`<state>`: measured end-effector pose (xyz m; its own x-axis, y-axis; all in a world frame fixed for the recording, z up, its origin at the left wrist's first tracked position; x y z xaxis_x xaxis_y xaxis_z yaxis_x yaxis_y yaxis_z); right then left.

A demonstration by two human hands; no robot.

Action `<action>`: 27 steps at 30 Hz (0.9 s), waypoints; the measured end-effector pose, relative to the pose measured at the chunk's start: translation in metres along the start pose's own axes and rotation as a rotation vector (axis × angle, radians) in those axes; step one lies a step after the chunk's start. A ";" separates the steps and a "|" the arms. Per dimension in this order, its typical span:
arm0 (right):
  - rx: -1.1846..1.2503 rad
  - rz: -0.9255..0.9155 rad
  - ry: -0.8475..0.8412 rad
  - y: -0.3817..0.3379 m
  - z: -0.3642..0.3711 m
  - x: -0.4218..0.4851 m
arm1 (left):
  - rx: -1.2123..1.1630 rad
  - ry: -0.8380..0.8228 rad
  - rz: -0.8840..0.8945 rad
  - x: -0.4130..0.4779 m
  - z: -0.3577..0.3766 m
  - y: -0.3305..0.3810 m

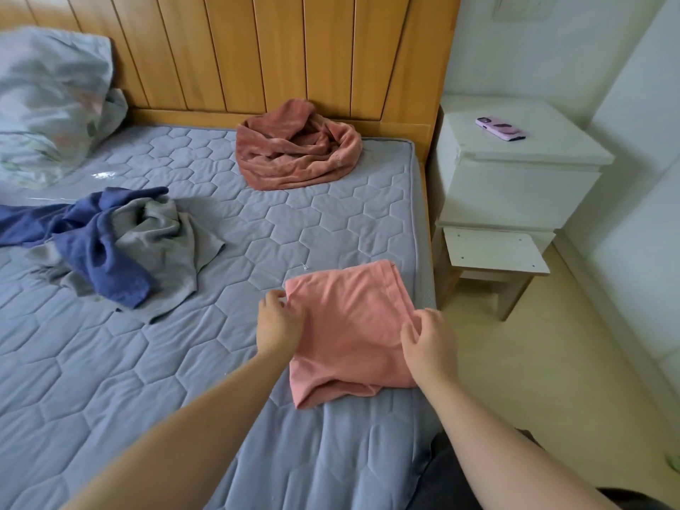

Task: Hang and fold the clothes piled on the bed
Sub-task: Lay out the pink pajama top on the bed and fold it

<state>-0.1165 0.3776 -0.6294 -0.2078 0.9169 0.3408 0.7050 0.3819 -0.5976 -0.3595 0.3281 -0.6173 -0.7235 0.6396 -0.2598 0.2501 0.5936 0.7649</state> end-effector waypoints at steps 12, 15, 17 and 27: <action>0.037 0.245 0.028 0.013 0.031 0.025 | -0.062 0.016 -0.239 0.027 0.032 0.002; -0.032 0.254 0.034 0.019 0.030 0.032 | -0.053 0.114 -0.246 0.028 0.036 -0.001; -0.037 0.256 0.011 0.023 0.033 0.034 | 0.005 0.237 -0.105 0.027 0.037 0.004; 0.090 0.081 -0.058 0.007 0.049 0.084 | 0.803 -0.011 0.657 0.026 0.080 0.004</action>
<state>-0.1621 0.4635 -0.6404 -0.1929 0.9494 0.2478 0.6581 0.3125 -0.6850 -0.3259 0.3865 -0.6683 -0.2848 0.9568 0.0579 0.9512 0.2746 0.1408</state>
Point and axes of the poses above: each hand's wrist, its own x-axis towards the middle knuckle, its own z-axis out of the palm, y = z × x, the point moved 2 cm from there along x, towards the middle knuckle, and after that the axes turned 12 degrees about -z, right-handed, at the moved point
